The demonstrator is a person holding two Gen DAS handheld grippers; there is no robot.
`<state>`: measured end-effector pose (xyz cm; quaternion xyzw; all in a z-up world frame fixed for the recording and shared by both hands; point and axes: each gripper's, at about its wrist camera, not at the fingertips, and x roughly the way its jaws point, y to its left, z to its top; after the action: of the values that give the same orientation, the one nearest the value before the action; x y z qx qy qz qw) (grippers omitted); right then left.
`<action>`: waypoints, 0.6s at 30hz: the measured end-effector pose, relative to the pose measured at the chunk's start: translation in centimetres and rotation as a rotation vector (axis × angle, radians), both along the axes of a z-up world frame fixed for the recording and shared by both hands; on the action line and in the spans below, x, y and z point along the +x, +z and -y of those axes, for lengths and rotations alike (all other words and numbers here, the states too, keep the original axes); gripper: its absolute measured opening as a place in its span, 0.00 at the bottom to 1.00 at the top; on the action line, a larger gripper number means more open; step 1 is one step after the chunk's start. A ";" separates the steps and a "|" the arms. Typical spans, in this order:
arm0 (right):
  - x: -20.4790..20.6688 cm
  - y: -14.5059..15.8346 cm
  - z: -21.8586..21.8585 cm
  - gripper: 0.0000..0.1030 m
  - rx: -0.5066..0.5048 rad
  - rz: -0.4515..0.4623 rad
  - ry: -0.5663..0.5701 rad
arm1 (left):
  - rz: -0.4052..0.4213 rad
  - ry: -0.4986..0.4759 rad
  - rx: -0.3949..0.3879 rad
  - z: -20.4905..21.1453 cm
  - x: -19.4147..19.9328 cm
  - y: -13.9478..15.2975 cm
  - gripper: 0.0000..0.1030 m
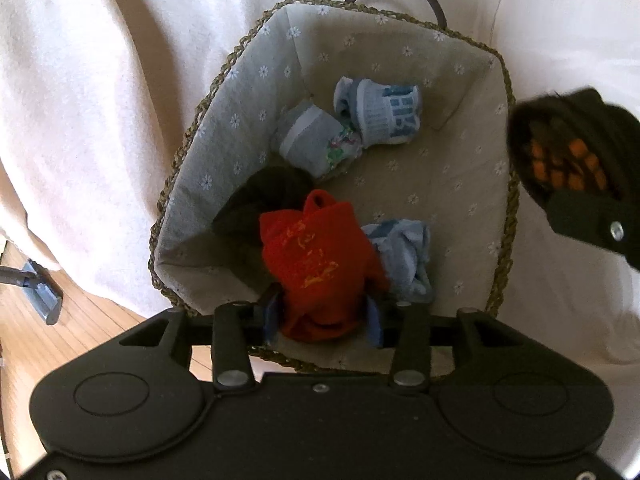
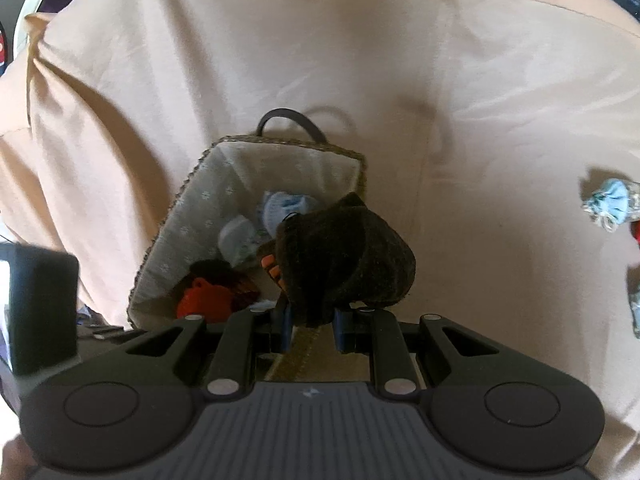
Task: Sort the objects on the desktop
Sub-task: 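Carry both socks to the woven basket and open both tools to drop them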
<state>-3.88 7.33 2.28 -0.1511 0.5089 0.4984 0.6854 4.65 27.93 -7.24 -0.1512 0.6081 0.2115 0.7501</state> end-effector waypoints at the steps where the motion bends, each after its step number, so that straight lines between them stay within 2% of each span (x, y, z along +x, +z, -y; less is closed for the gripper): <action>1: 0.0 -0.1 -0.3 0.20 -0.001 -0.002 0.004 | 0.000 -0.005 0.007 0.2 0.0 0.0 0.45; 3: -0.2 -0.1 -0.8 0.20 -0.004 -0.008 0.006 | 0.000 -0.014 0.022 0.6 -0.1 0.0 0.47; 6: -0.3 -0.1 -1.2 0.20 -0.006 -0.019 0.005 | 0.008 -0.037 0.023 1.3 0.0 0.0 0.58; 9: -0.2 -0.2 -1.6 0.23 -0.004 -0.026 0.007 | 0.007 -0.054 0.039 1.9 0.1 0.0 0.63; 12: -0.2 -0.1 -1.8 0.28 0.006 -0.026 0.012 | 0.008 -0.063 0.042 2.2 0.0 0.0 0.64; 18: -0.2 0.0 -1.8 0.28 0.027 -0.026 0.005 | 0.016 -0.065 0.038 2.0 0.1 0.1 0.66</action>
<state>-4.04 9.18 2.29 -0.1366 0.5108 0.5089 0.6793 4.79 25.95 -7.15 -0.1185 0.6024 0.1973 0.7643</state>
